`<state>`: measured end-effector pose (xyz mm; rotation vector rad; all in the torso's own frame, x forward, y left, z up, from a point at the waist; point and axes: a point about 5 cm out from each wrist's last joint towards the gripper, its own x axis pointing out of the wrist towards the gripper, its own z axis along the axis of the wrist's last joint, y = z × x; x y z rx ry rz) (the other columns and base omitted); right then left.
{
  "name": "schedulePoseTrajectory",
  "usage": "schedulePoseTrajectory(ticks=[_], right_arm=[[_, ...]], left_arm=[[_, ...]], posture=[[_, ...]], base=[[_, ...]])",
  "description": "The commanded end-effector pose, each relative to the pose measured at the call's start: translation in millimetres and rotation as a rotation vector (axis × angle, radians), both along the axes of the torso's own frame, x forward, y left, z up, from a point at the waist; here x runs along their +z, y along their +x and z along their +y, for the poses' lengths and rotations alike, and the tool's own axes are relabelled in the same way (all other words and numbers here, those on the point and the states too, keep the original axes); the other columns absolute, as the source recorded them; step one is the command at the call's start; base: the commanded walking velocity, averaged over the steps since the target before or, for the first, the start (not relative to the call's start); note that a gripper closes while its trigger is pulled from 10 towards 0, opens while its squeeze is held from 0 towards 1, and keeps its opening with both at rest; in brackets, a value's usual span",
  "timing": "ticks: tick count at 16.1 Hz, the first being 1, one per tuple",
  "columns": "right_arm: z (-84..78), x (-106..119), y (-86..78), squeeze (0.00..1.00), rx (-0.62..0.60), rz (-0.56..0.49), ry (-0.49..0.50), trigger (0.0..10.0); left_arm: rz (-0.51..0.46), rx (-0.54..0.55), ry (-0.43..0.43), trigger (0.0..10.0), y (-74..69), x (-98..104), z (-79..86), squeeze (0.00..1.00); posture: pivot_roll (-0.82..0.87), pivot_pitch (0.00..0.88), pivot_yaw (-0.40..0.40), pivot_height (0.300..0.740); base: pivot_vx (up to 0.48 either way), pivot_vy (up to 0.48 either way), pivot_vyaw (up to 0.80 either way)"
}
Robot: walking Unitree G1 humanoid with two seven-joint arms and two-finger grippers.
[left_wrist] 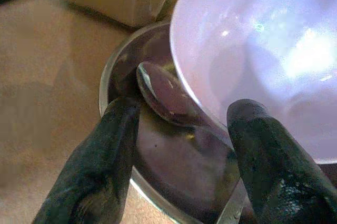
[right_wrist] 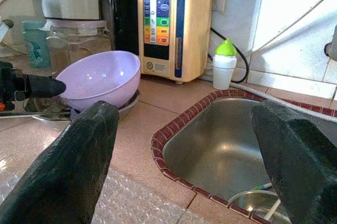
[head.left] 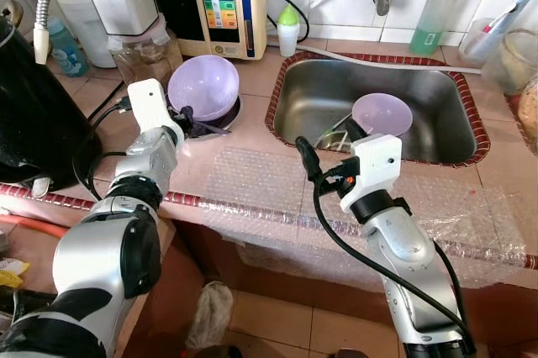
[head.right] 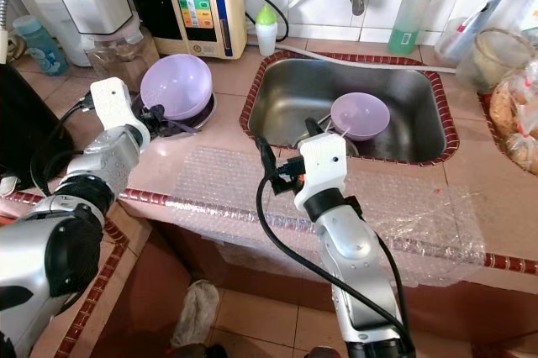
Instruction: Kitchen organization
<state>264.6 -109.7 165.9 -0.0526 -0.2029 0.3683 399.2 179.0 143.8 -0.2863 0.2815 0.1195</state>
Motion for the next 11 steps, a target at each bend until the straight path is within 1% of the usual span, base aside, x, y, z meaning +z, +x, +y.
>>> schedulePoseTrajectory(ticks=[1,3,5,11], right_arm=[[0.8,2.2,2.3,0.00,0.002,-0.007,0.002,10.0],[1.7,2.0,3.1,0.00,0.006,-0.005,0.001,10.0],[3.0,1.0,6.1,0.00,0.007,-0.002,0.004,10.0],[5.1,0.1,10.6,0.00,0.012,-0.009,0.007,10.0]], left_arm=[[0.011,0.011,-0.016,0.0,0.8,2.1,2.9,0.00],[0.011,0.013,-0.032,0.0,0.6,1.7,3.8,0.00],[0.023,0.021,-0.088,0.0,-0.5,-1.0,5.3,0.00],[0.004,0.044,-0.120,0.0,0.3,2.6,9.7,0.00]], posture=[[-0.18,0.006,0.105,0.740],[-0.17,0.011,0.101,0.740],[-0.16,0.006,0.100,0.740],[-0.15,0.000,0.104,0.740]], base=[[0.000,0.000,0.00],[0.000,0.000,0.00],[0.000,0.000,0.00],[0.000,0.000,0.00]])
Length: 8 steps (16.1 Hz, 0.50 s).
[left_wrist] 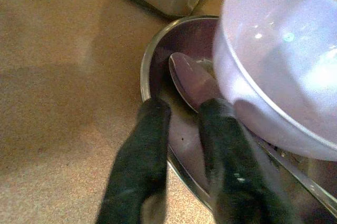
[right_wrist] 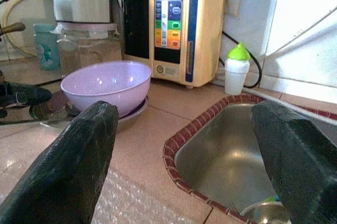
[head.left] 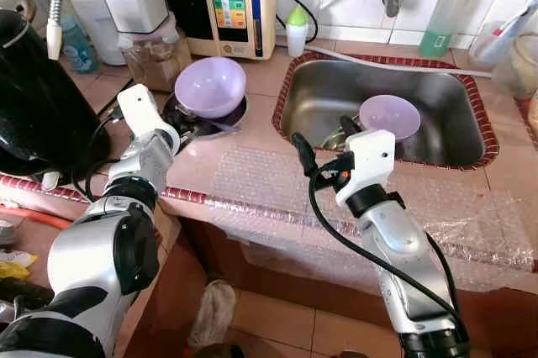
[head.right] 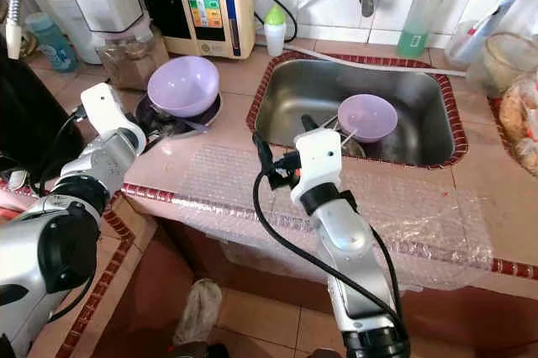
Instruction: Kitchen organization
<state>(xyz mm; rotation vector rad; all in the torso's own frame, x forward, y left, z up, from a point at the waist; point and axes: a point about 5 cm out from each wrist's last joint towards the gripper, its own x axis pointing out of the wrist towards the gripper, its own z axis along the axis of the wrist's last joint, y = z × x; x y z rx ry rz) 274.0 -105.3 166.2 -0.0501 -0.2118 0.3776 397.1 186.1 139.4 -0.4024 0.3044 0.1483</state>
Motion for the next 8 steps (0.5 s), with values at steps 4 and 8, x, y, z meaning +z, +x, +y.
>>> schedulePoseTrajectory(ticks=[4,8], right_arm=[[2.7,-2.1,2.5,0.00,0.002,-0.001,0.012,10.0],[1.7,-0.6,5.2,0.00,0.001,-0.009,0.013,10.0]], left_arm=[[-0.010,-0.008,-0.011,0.0,0.7,1.8,0.4,0.00],[-0.158,0.062,0.036,0.0,8.8,32.2,11.1,0.00]], posture=[[-0.14,0.000,0.101,0.740],[-0.14,0.000,0.100,0.740]], base=[[0.000,0.000,0.00],[0.000,0.000,0.00]])
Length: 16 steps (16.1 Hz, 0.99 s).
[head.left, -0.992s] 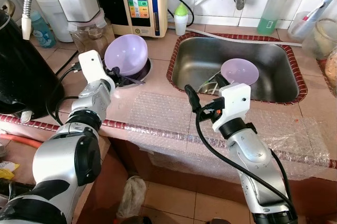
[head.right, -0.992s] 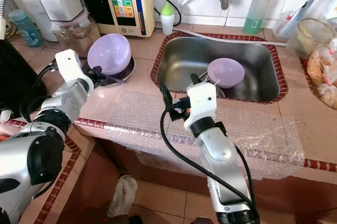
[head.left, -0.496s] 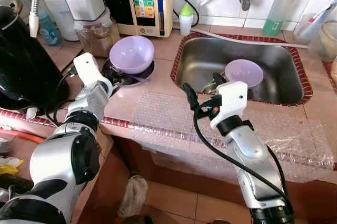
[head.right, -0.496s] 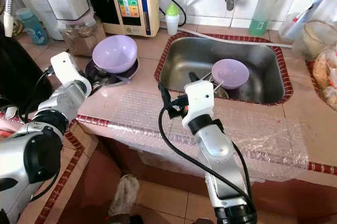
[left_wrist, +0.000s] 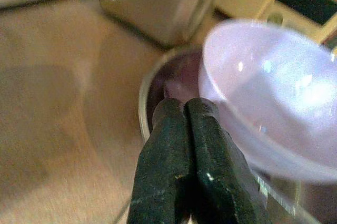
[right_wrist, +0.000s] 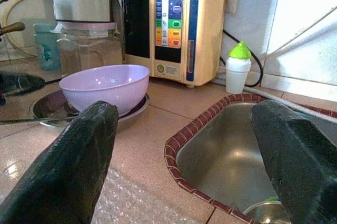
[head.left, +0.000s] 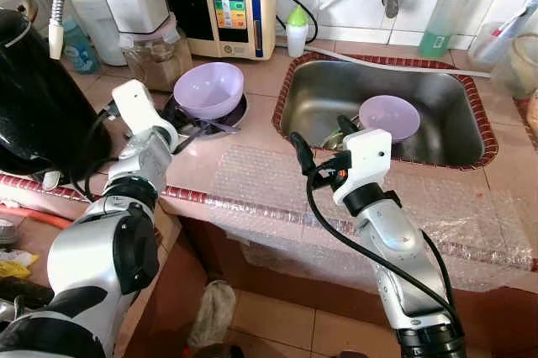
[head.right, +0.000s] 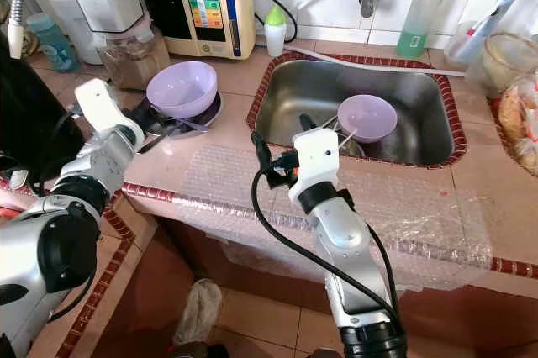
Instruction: Kitchen organization
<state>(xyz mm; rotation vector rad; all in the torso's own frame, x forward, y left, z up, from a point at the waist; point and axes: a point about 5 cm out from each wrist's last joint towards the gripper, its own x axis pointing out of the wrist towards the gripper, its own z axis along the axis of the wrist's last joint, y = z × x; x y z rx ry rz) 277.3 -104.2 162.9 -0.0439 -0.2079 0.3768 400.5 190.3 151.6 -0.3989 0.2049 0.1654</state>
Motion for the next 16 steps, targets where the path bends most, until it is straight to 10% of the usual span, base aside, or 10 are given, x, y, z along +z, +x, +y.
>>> schedulePoseTrajectory(ticks=[1,3,5,10,16], right_arm=[[0.6,3.1,1.8,0.00,0.000,-0.016,0.008,10.0],[0.5,1.7,1.1,0.00,-0.005,-0.012,0.012,10.0],[2.7,-1.5,-3.2,0.00,0.000,-0.001,0.019,10.0],[5.2,-1.4,-8.2,0.00,0.014,0.006,0.026,10.0],[5.3,-2.0,-12.3,0.00,0.027,-0.001,0.024,10.0]], left_arm=[[-0.085,0.036,0.056,0.0,6.4,25.8,9.2,0.00],[-0.126,0.050,0.090,0.0,7.4,33.2,11.1,0.00],[-0.165,0.026,0.143,10.0,8.2,38.1,7.1,1.00],[-0.148,-0.065,0.112,10.0,12.7,40.0,-14.3,1.00],[-0.300,-0.140,0.330,10.0,10.1,54.1,-23.8,1.00]], posture=[[-0.14,0.000,0.102,0.740],[-0.14,0.000,0.103,0.740],[-0.13,0.000,0.106,0.740],[-0.11,0.021,0.106,0.740],[-0.09,0.002,0.094,0.740]], base=[[0.000,0.000,0.00],[0.000,0.000,0.00],[0.000,0.000,0.00],[0.000,0.000,0.00],[0.000,0.000,0.37]])
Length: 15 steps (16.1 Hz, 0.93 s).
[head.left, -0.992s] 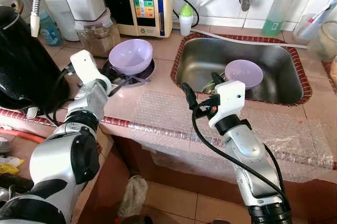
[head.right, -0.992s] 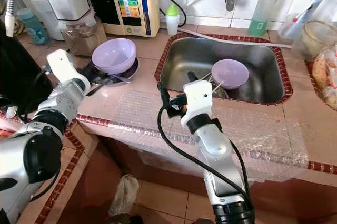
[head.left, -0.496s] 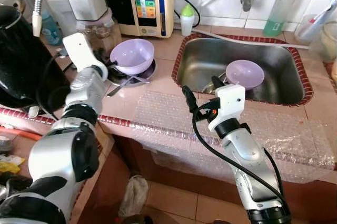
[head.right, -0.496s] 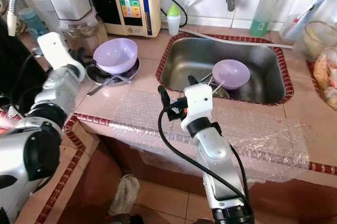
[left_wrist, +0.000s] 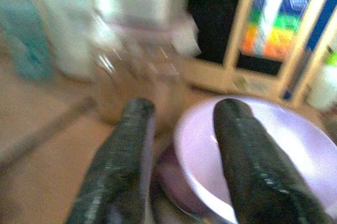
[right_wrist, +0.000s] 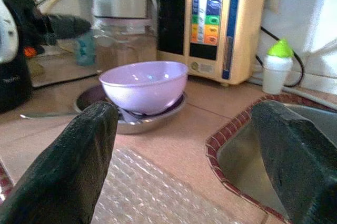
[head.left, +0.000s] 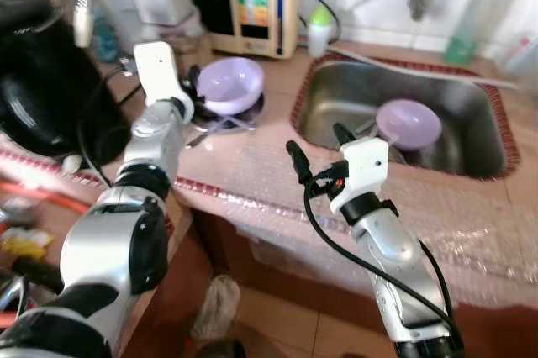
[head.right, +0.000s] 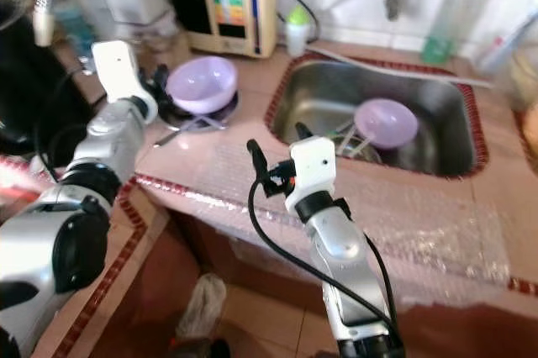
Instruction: Kitchen organization
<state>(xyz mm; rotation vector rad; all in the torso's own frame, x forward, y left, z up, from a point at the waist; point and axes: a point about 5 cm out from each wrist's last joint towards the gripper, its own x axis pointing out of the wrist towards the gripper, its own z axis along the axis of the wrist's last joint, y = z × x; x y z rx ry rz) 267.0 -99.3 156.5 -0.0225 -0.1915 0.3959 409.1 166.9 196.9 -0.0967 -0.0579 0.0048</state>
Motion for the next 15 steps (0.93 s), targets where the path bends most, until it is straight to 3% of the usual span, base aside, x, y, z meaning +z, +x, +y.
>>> schedulePoseTrajectory(ticks=[1,4,6,11,15], right_arm=[[-0.5,3.8,-1.8,0.00,0.006,-0.020,0.009,10.0],[-7.9,1.0,1.1,0.00,-0.012,-0.024,-0.014,10.0],[-15.6,0.1,3.9,0.00,-0.057,-0.031,-0.035,10.0],[-48.4,-5.8,9.5,0.00,-0.245,-0.035,-0.068,10.0],[-43.0,-4.4,16.0,0.00,-0.227,-0.048,-0.072,10.0]], left_arm=[[-0.086,0.006,0.058,10.0,-2.6,13.0,3.5,1.00],[-0.242,-0.010,0.146,10.0,-25.6,23.9,4.0,1.00],[-0.287,-0.061,0.189,10.0,-45.1,19.0,-3.2,1.00],[-0.228,-0.134,0.173,10.0,-122.2,-25.5,-16.3,1.00],[-0.217,-0.126,0.175,10.0,-131.6,-21.3,-20.0,1.00]], posture=[[-0.08,0.000,0.089,0.740],[-0.05,0.000,0.073,0.740],[-0.04,0.000,0.068,0.740],[0.00,0.000,0.046,0.740],[0.01,0.000,0.035,0.740]], base=[[0.000,0.000,0.00],[0.000,0.000,0.00],[0.000,0.000,0.00],[0.000,0.000,0.00],[0.000,0.000,0.00]])
